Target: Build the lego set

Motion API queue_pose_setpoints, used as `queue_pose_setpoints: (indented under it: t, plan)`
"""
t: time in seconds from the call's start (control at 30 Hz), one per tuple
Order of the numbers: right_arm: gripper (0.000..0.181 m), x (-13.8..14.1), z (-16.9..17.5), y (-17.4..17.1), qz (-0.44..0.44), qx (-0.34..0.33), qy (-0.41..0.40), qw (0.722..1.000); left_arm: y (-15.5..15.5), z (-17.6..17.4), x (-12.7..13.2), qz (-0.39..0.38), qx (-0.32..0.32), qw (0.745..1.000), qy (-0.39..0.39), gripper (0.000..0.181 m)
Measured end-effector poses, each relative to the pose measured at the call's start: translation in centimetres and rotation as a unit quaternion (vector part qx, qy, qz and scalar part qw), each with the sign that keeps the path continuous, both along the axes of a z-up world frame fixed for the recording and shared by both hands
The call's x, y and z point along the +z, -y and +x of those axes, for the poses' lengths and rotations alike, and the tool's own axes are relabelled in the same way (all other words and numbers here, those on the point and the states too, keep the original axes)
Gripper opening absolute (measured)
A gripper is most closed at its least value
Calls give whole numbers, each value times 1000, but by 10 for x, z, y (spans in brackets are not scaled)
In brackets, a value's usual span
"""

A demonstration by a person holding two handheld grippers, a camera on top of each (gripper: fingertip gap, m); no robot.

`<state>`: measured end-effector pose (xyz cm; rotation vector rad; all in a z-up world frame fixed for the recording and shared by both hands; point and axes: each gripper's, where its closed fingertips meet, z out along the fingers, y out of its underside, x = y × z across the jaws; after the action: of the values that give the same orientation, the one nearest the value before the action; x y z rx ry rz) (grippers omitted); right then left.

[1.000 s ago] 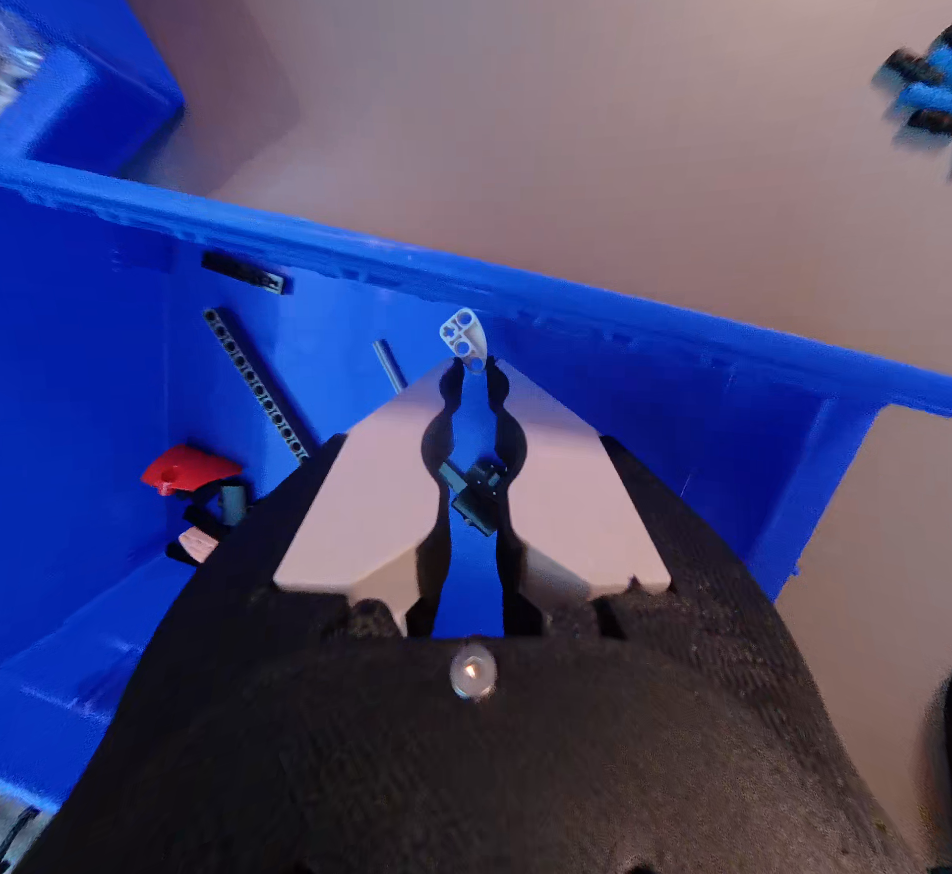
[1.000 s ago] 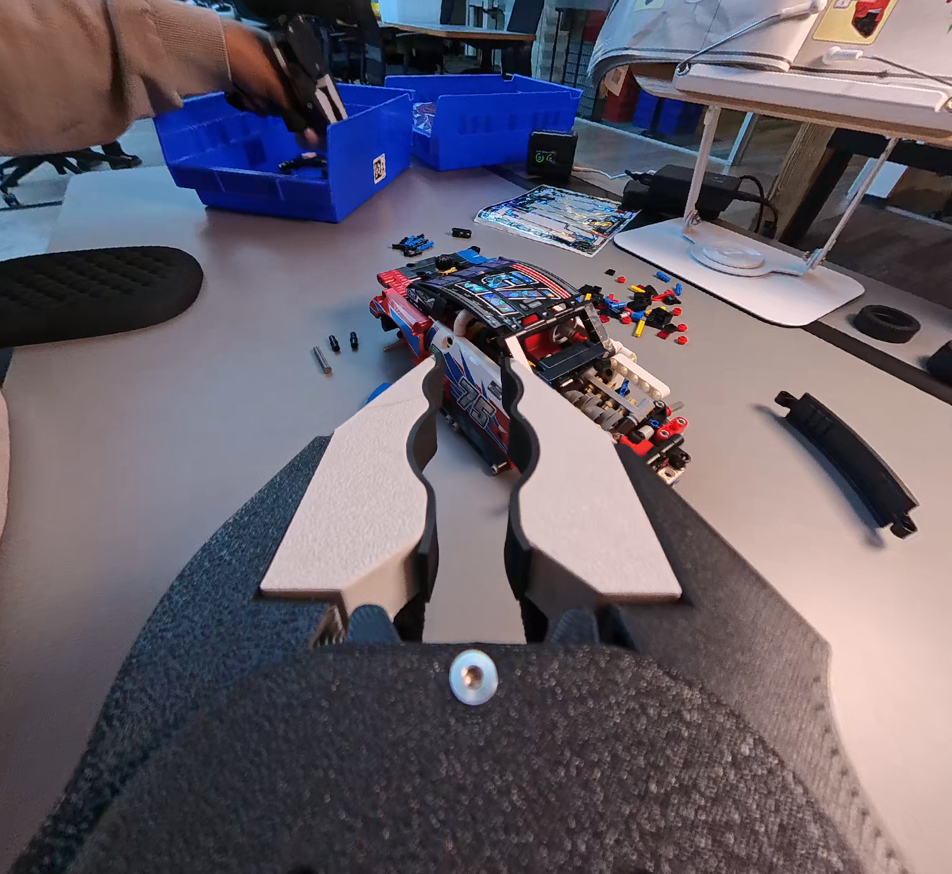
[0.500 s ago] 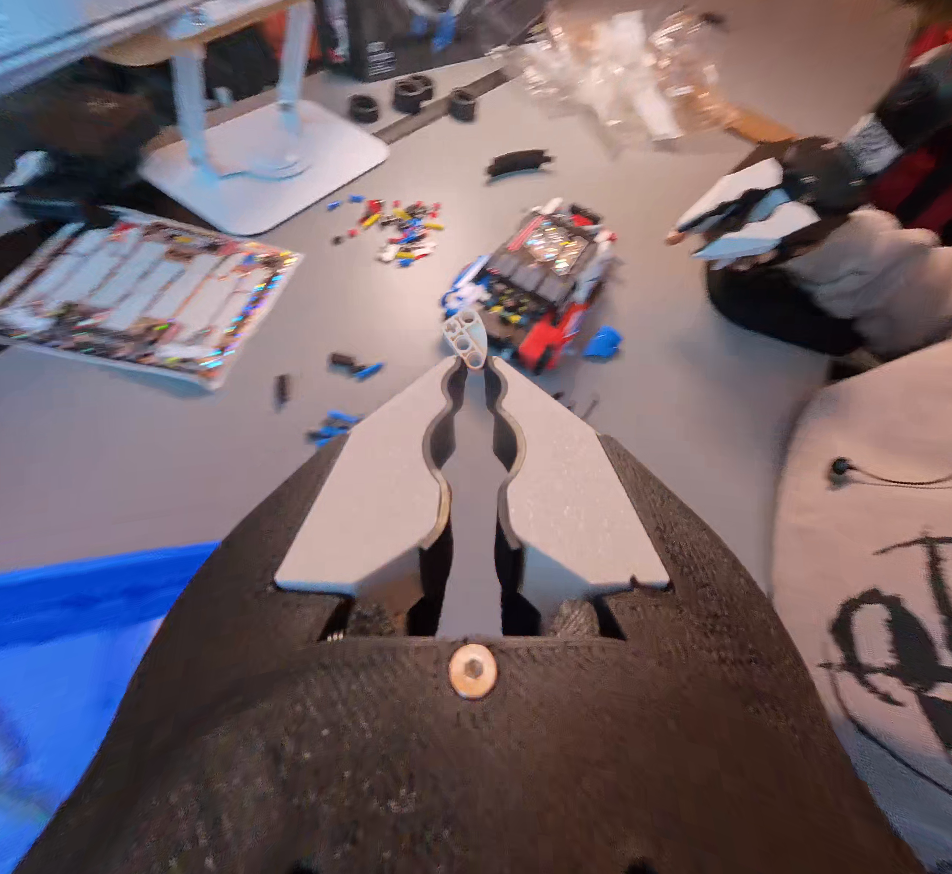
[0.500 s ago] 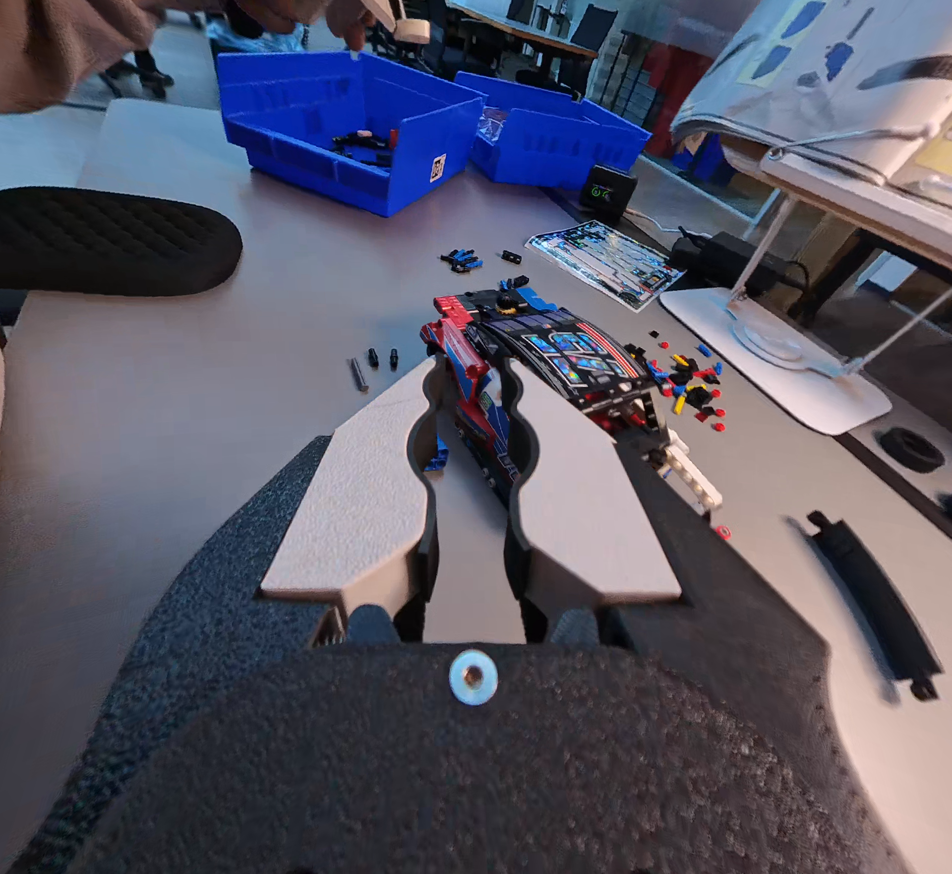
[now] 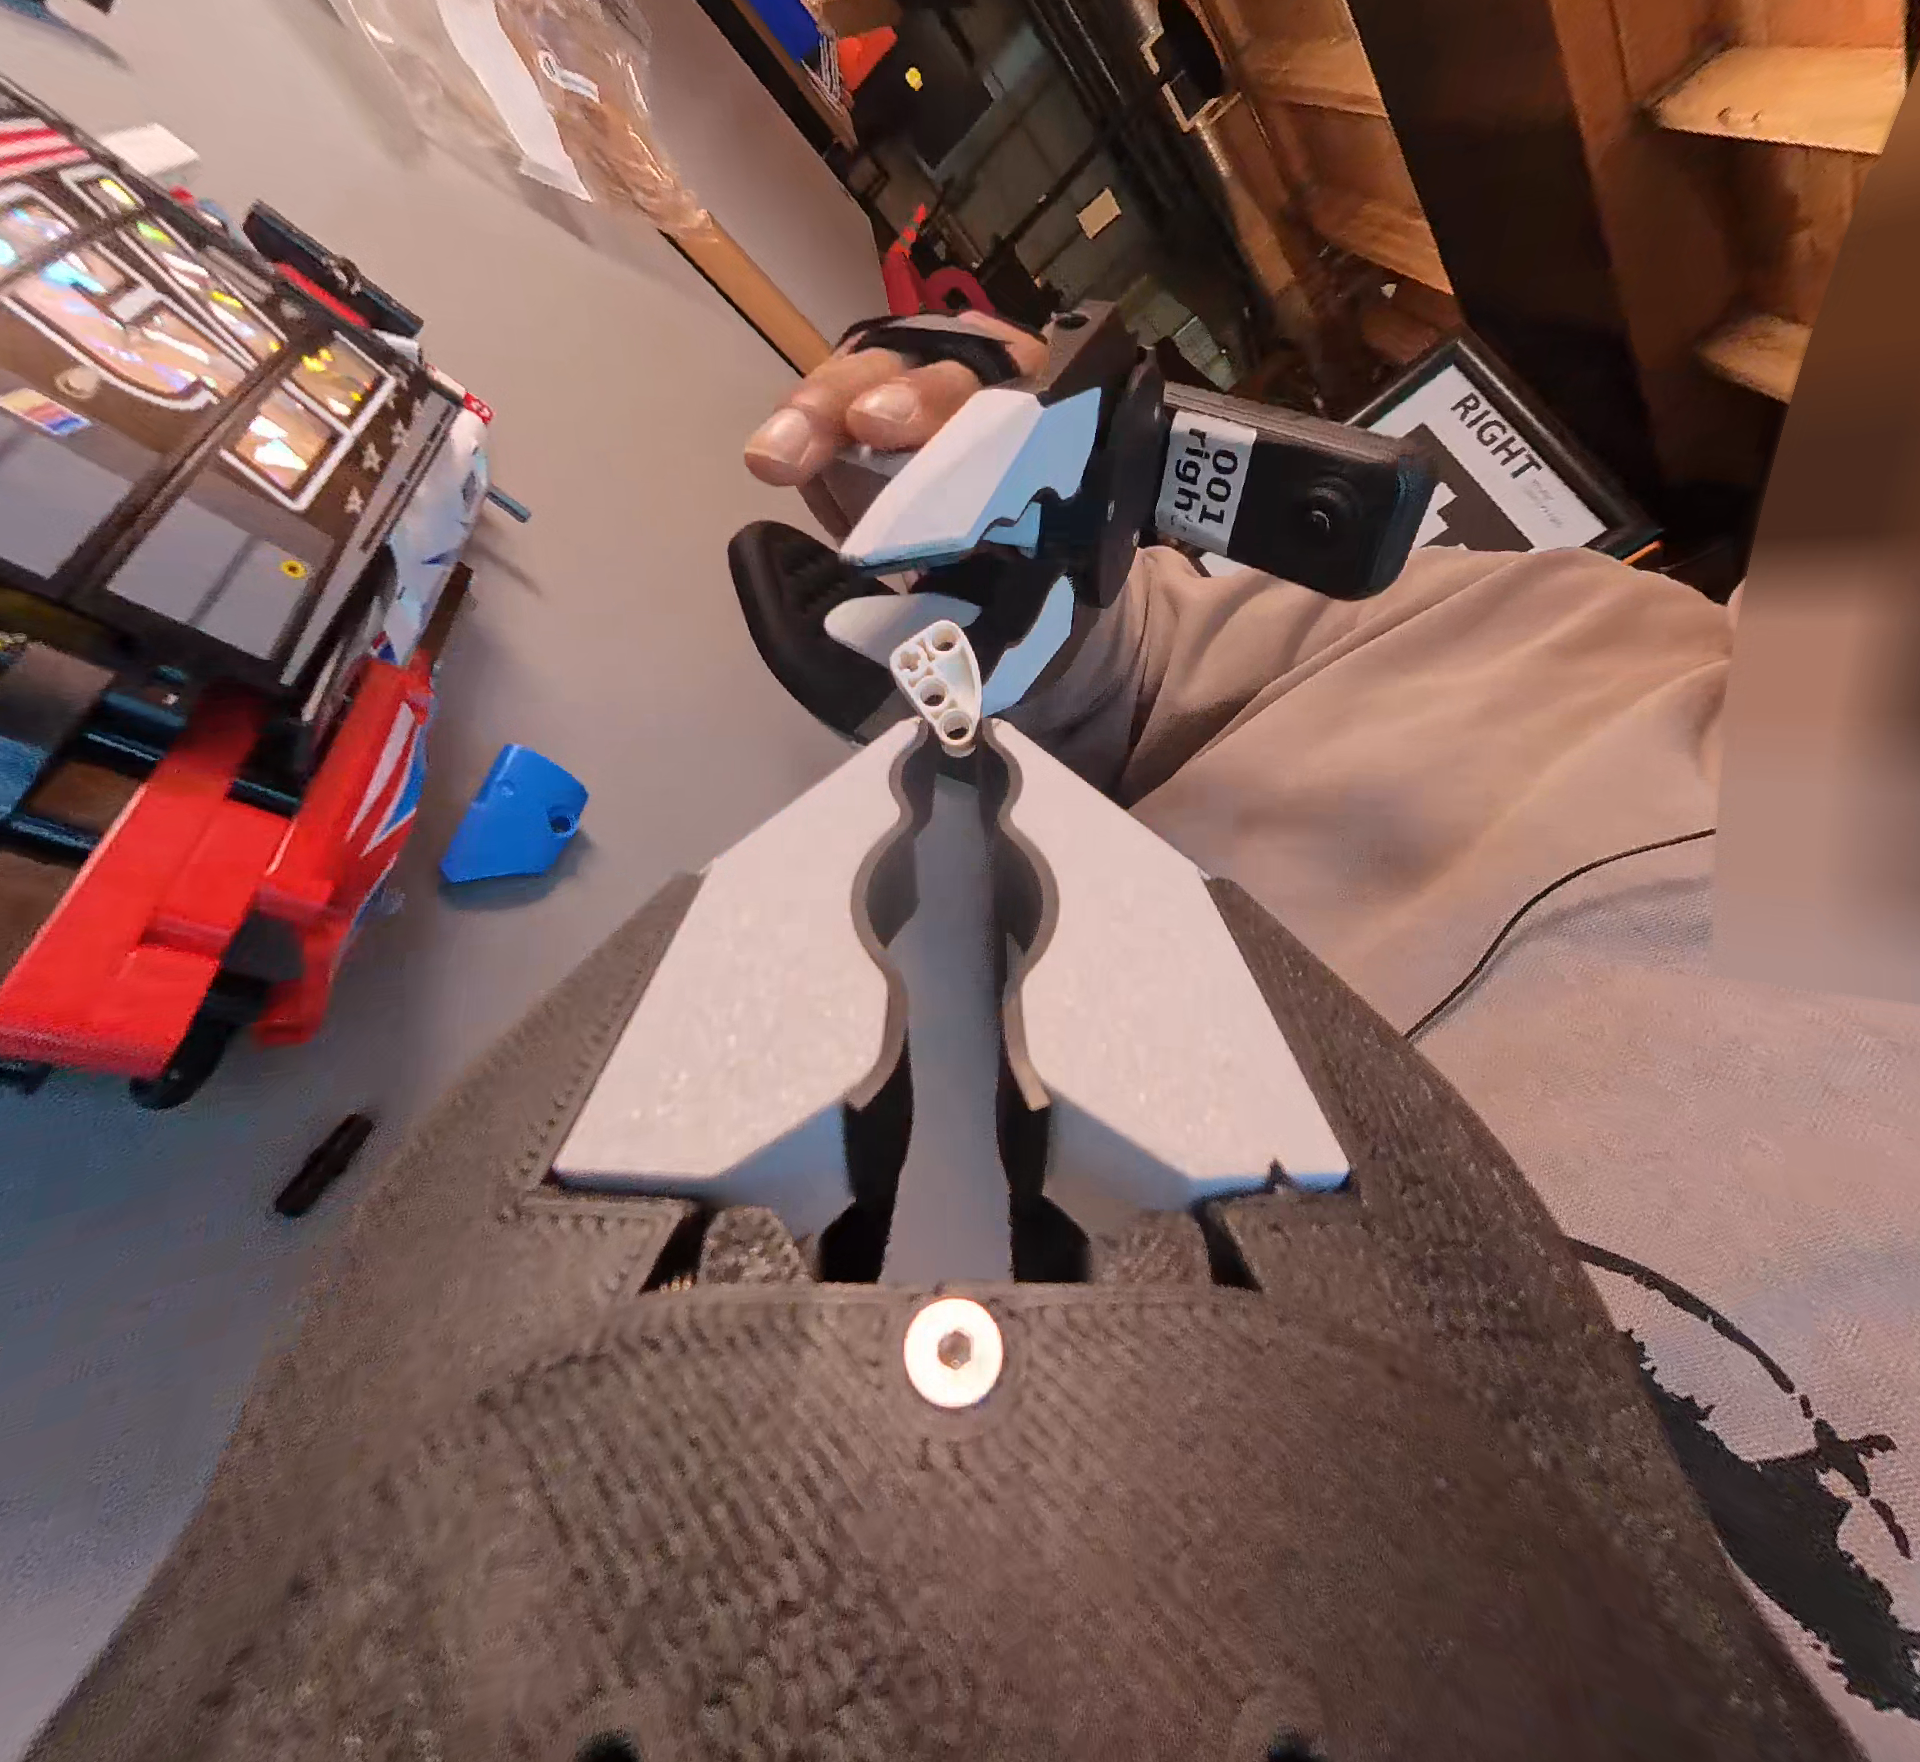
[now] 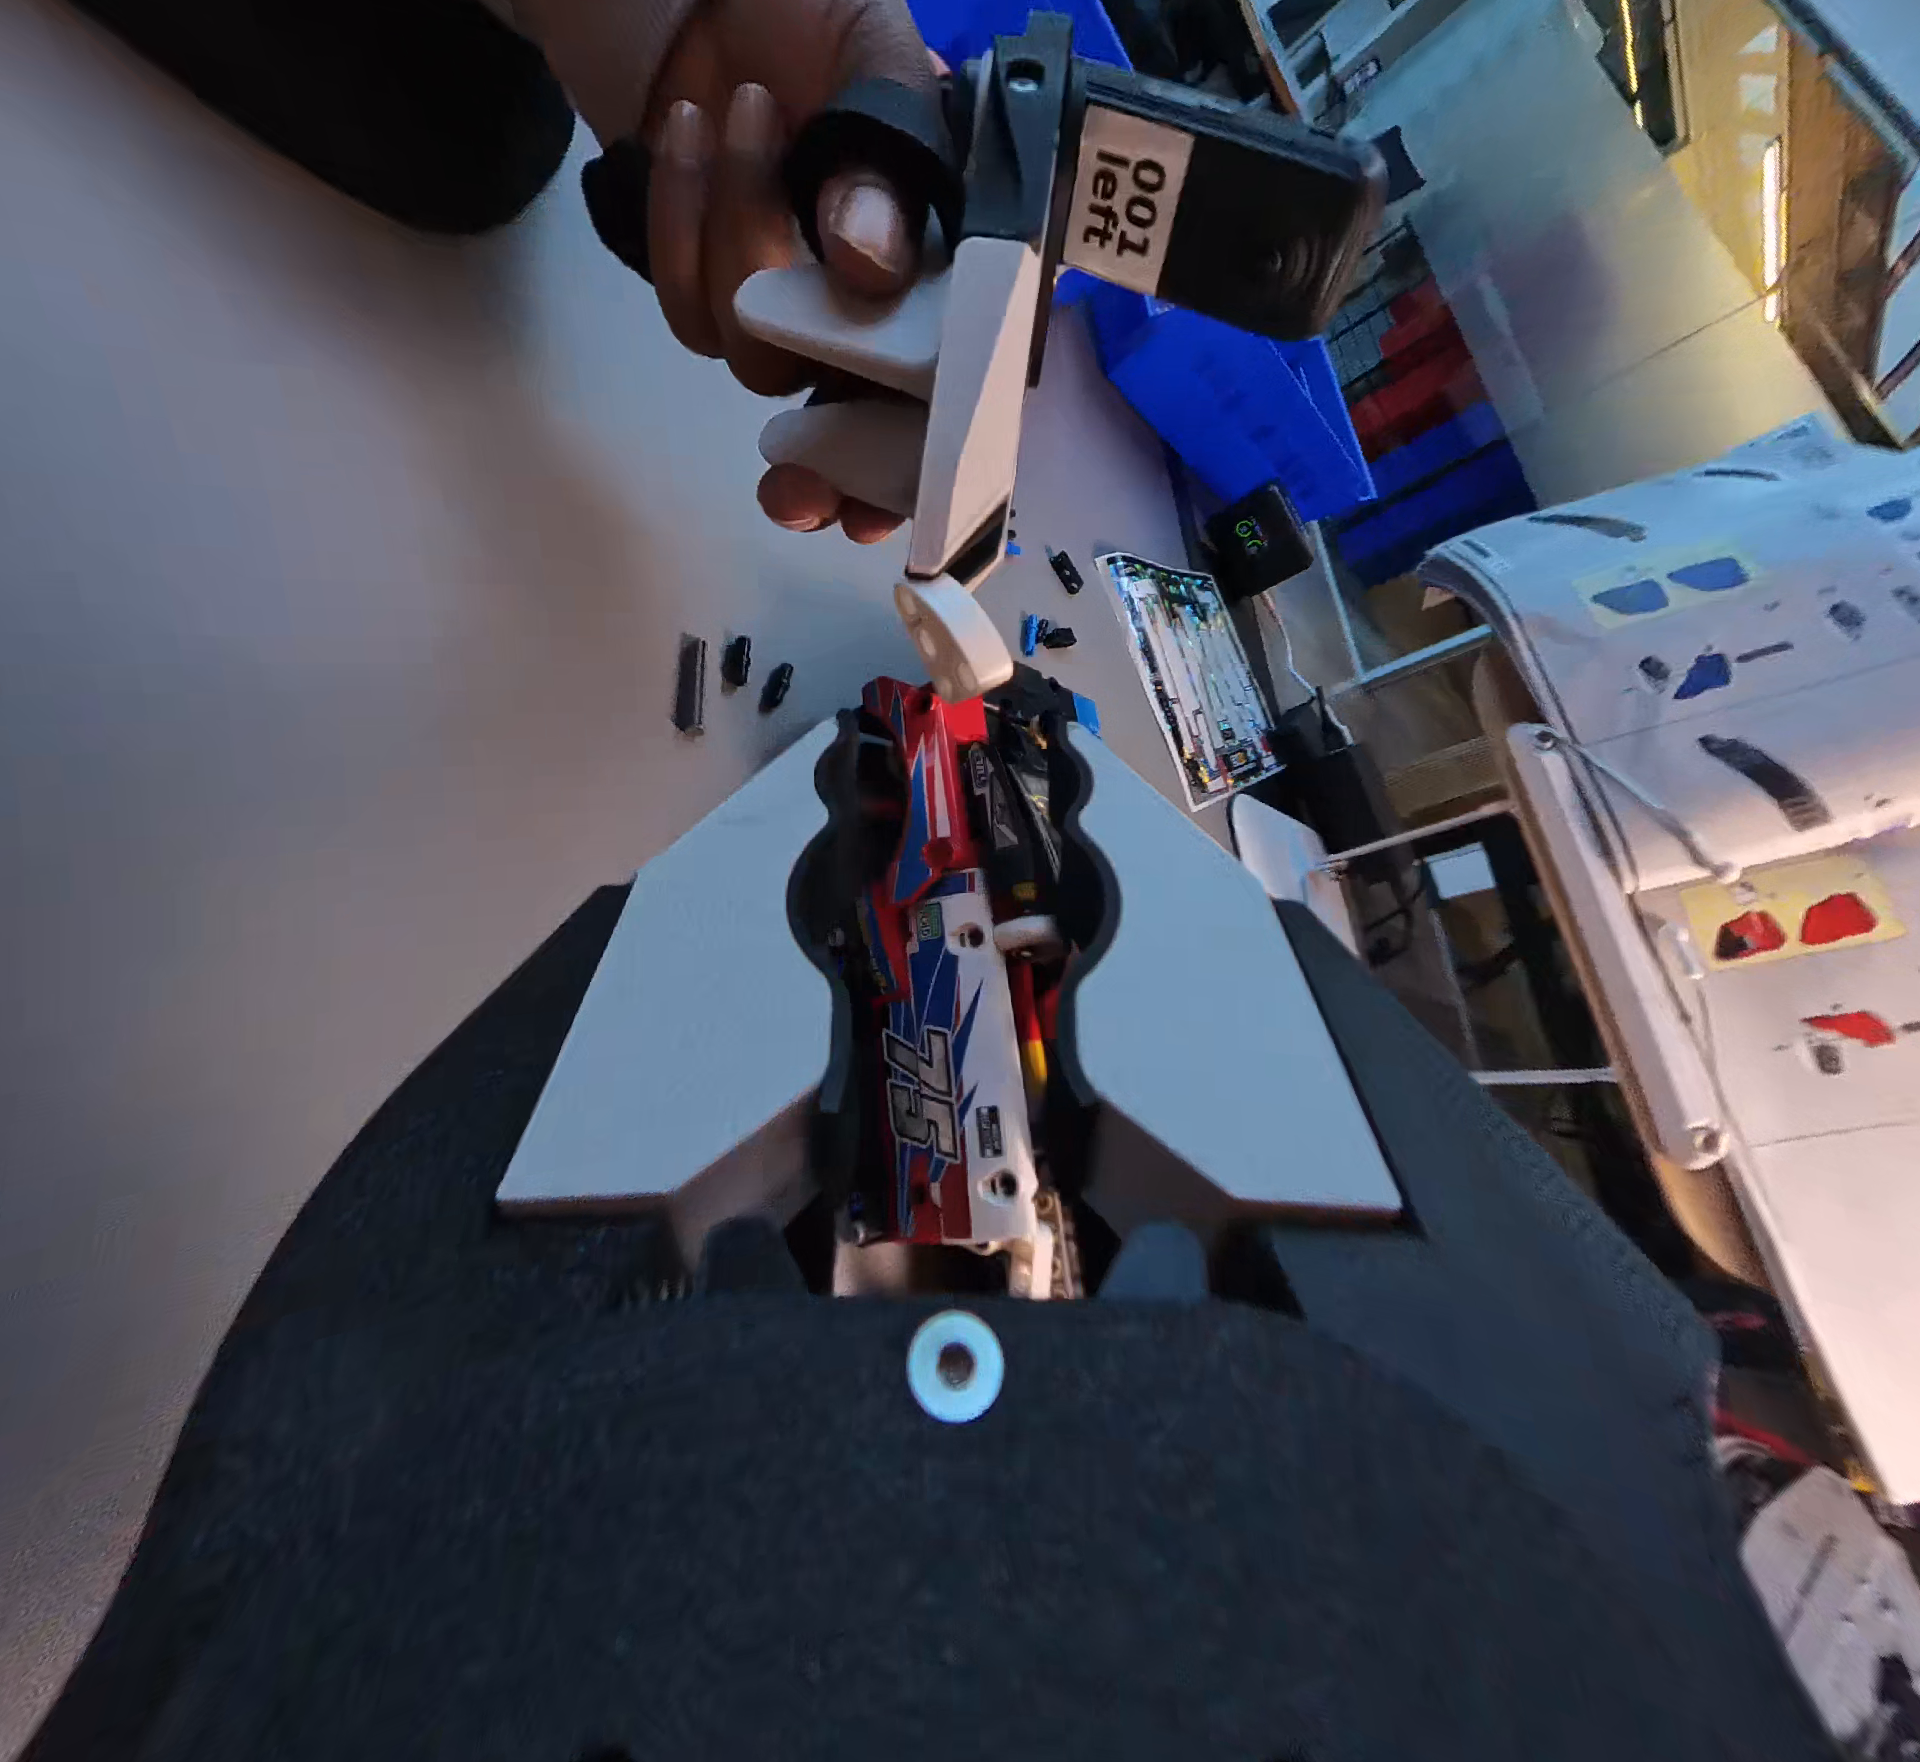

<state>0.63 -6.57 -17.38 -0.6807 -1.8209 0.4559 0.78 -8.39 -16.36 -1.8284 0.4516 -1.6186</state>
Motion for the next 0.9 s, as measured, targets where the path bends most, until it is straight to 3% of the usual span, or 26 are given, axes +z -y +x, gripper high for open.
queue_pose_setpoints:
  t: [0.17, 0.23, 0.27, 0.33, 0.4, 0.53, 0.57, 0.7, 0.9]
  plan:
    - [12, -16, 1, 10, 50, 30, 25, 998, 2, 9, -21, -33, -10, 999, -10, 5]
    - [10, -28, 7, 7, -30, 18, 74, 997, -3, 6, -30, -22, 9, 999, -39, 2]
    - [10, -41, 15, 5, -101, 2, 131, 986, -5, 4, -34, -2, 21, 998, -65, 10]
    - [10, -74, 44, -3, -233, -48, 287, 928, -11, -3, -42, 55, 47, 988, -138, 26]
    - [10, -91, 70, -10, -321, -68, 374, 867, -23, -14, -49, 124, 89, 963, -221, 32]
    - [11, -102, 90, -24, -416, -99, 441, 789, -42, -31, -43, 225, 170, 912, -298, 34]
    - [11, -102, 90, -25, -426, -96, 445, 781, -45, -34, -41, 236, 184, 905, -304, 35]
    - [11, -103, 84, -33, -421, -102, 447, 783, -49, -47, -42, 249, 220, 890, -313, 32]
    - [31, -97, 77, -52, -355, -117, 394, 840, -55, -65, -45, 254, 259, 875, -319, 32]
